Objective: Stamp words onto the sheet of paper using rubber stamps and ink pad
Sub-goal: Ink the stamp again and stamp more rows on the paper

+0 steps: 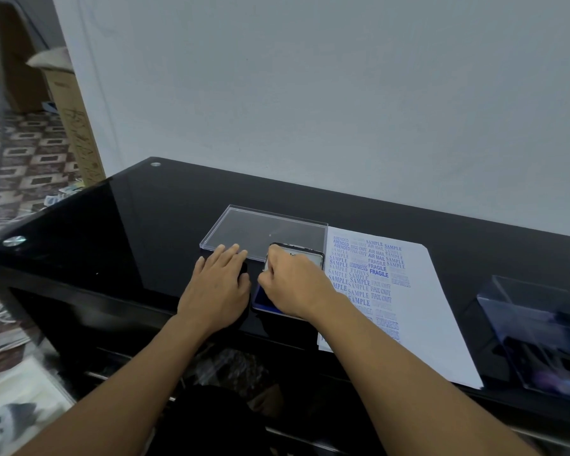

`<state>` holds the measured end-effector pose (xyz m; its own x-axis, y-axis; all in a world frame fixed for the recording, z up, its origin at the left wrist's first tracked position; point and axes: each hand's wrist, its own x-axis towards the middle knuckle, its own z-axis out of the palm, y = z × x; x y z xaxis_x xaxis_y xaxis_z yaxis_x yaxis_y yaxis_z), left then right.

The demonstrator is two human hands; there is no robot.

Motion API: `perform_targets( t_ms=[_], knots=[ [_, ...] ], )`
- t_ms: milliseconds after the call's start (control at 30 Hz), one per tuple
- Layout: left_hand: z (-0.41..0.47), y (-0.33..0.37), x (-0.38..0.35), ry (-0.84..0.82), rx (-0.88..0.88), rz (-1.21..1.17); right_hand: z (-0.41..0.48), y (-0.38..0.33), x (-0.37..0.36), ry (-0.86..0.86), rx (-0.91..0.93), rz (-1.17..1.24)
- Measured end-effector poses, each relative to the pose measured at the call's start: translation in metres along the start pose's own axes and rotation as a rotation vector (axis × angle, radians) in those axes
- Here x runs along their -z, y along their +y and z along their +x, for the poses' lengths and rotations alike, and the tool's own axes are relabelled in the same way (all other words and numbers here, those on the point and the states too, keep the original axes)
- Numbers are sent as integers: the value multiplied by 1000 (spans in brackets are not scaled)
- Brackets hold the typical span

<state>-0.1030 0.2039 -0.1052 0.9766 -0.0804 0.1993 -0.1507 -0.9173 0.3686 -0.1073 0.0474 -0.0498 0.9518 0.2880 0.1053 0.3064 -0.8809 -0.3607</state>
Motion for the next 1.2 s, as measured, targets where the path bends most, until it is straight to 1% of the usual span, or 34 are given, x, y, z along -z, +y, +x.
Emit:
perform_targets(
  t_ms=[600, 733, 867, 1067, 1200],
  knots=[
    [1, 1, 2, -1, 20, -46, -4, -1, 1, 3, 19, 24],
    [4, 4, 6, -8, 43, -86, -9, 0, 1, 10, 41, 27],
    [8, 12, 16, 37, 52, -192, -6, 4, 6, -25, 34, 42],
    [18, 46, 32, 88, -38, -247, -6, 21, 41, 33, -37, 174],
    [25, 78, 38, 96, -112, -292, -16, 45, 74, 40, -69, 189]
  ],
)
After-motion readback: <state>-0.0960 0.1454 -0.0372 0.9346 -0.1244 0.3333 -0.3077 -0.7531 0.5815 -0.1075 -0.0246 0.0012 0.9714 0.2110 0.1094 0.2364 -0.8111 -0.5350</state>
